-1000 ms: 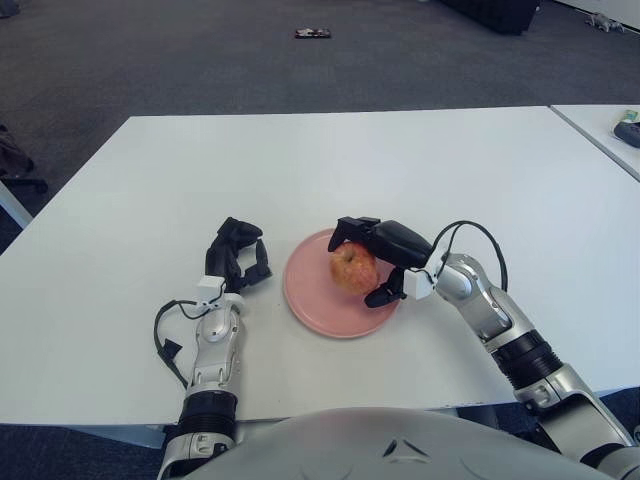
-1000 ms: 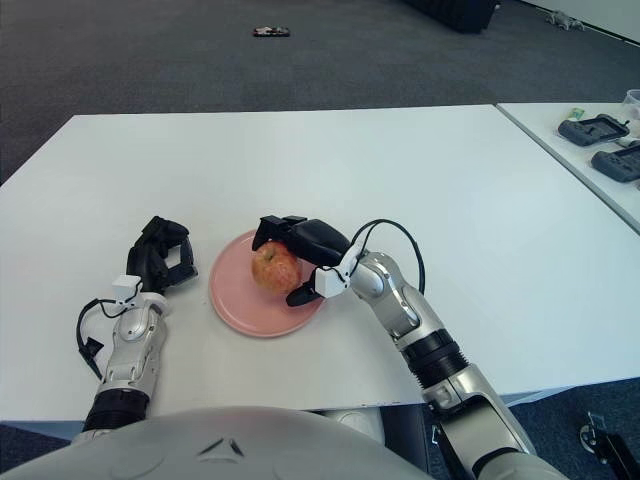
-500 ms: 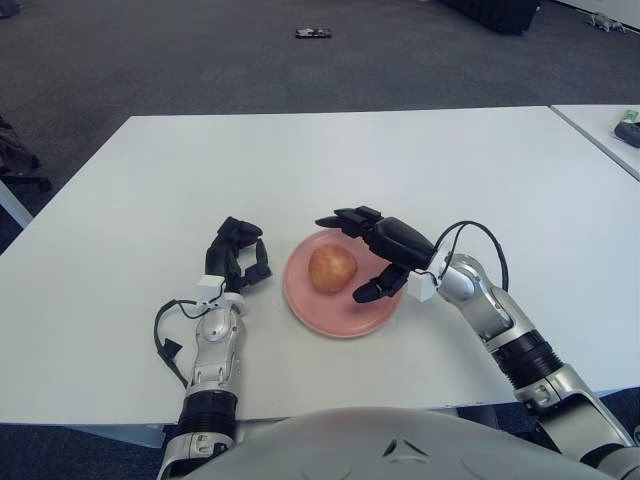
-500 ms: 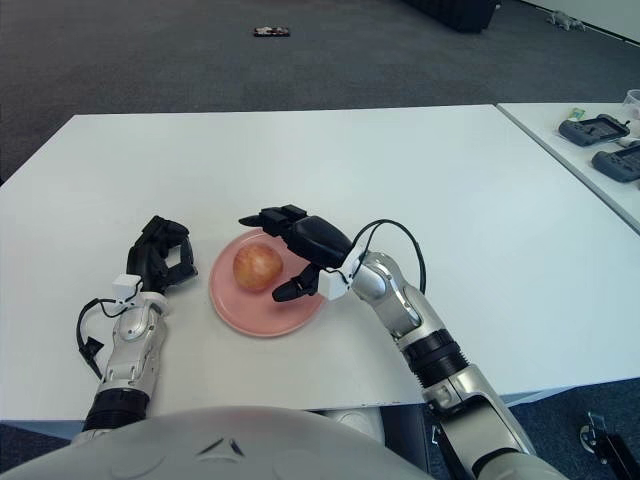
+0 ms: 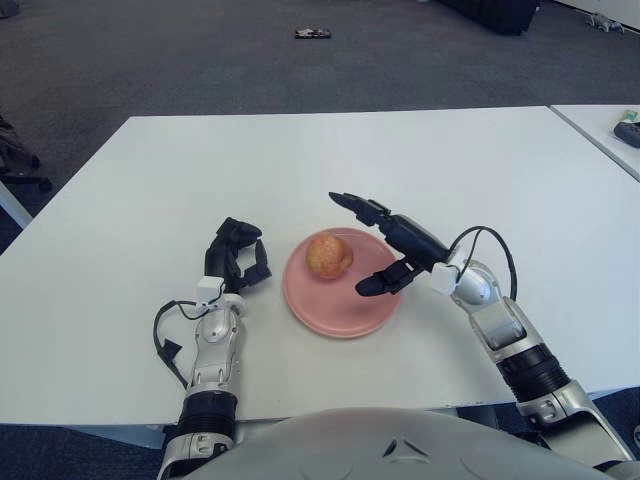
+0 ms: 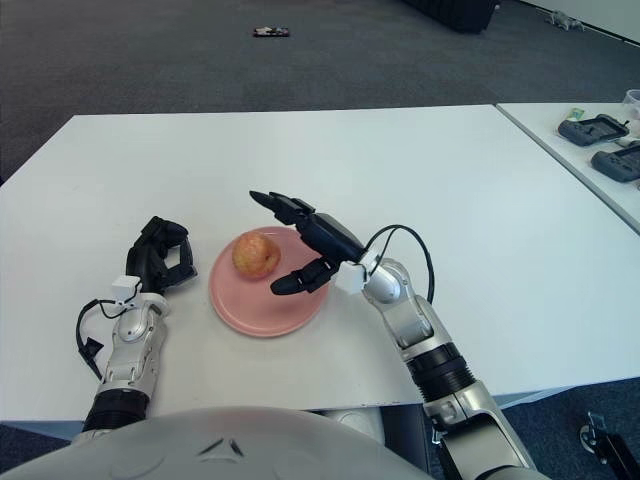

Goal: Put the apple into the plate.

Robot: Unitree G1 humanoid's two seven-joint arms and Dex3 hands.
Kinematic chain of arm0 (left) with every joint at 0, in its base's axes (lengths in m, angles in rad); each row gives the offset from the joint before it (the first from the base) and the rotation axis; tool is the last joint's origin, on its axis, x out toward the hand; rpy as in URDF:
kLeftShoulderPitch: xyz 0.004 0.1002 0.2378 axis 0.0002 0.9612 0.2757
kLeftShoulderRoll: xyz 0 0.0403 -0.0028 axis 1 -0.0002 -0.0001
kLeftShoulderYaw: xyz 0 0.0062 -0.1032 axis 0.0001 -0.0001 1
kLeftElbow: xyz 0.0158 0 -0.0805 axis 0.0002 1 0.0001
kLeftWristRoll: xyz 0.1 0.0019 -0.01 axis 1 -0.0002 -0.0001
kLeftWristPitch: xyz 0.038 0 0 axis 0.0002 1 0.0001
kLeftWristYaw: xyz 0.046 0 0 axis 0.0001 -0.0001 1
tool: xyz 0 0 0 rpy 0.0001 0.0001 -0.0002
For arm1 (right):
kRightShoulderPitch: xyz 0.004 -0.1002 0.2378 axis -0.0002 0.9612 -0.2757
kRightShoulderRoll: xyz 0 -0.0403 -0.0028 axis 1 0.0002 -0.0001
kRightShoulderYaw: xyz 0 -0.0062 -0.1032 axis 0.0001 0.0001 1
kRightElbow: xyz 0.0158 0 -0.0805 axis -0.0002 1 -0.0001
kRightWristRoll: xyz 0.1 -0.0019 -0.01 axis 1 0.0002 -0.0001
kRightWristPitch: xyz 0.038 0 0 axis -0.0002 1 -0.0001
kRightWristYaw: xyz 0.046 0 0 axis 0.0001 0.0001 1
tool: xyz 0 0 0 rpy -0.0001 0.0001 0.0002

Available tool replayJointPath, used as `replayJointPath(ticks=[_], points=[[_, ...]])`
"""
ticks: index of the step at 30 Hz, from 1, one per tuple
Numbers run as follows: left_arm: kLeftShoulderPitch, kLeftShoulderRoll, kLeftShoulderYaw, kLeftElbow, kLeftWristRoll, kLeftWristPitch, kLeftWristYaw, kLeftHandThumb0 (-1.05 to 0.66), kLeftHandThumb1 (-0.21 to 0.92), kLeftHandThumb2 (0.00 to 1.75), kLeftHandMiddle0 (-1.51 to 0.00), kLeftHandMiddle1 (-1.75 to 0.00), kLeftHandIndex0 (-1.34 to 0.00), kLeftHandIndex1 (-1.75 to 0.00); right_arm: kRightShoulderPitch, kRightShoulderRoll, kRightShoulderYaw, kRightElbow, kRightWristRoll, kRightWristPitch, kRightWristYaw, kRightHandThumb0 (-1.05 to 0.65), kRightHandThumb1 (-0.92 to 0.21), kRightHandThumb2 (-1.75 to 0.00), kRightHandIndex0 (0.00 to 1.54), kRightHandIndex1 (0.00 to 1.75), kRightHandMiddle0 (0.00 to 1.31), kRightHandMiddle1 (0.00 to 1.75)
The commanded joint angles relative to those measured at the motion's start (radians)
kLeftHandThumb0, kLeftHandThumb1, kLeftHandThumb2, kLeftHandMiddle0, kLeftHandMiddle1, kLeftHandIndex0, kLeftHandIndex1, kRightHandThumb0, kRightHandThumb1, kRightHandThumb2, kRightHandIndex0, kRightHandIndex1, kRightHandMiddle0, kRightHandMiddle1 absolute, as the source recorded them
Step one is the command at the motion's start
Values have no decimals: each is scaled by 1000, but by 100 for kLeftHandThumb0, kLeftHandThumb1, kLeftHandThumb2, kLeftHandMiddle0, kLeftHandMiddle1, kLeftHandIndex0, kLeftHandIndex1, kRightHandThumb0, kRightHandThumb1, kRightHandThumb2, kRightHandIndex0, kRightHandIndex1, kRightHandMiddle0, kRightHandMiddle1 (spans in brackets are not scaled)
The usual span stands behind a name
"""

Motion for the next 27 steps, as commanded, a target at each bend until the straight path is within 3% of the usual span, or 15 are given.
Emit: replayJointPath(ticks=[1, 11, 17, 24, 27], points=[[17, 0, 1, 32, 0, 29, 1, -48, 32, 132, -111, -175, -61, -175, 15, 9, -21, -24, 65, 26, 22, -105, -75, -56, 0, 0, 0, 0], [14, 5, -1, 33, 7, 36, 3, -48, 32, 132, -111, -175, -60, -175, 82, 65, -119, 17, 151, 12, -37, -105, -91, -55, 0, 0, 0, 0], [13, 6, -2, 37, 7, 36, 2, -47, 34, 131, -110, -175, -59, -175, 84, 142, -187, 121, 273, -31, -46, -105, -92, -69, 0, 0, 0, 0], [9, 8, -3, 44, 23, 32, 12, -48, 32, 132, -111, -175, -60, -175, 80, 239, -253, 152, 416, 14, -54, -104, -92, -78, 0, 0, 1, 0], [6, 9, -2, 50, 27, 25, 12, -48, 32, 133, -111, -175, -61, -175, 96, 281, -283, 139, 473, 65, -82, -96, -92, -78, 0, 19, 0, 27]])
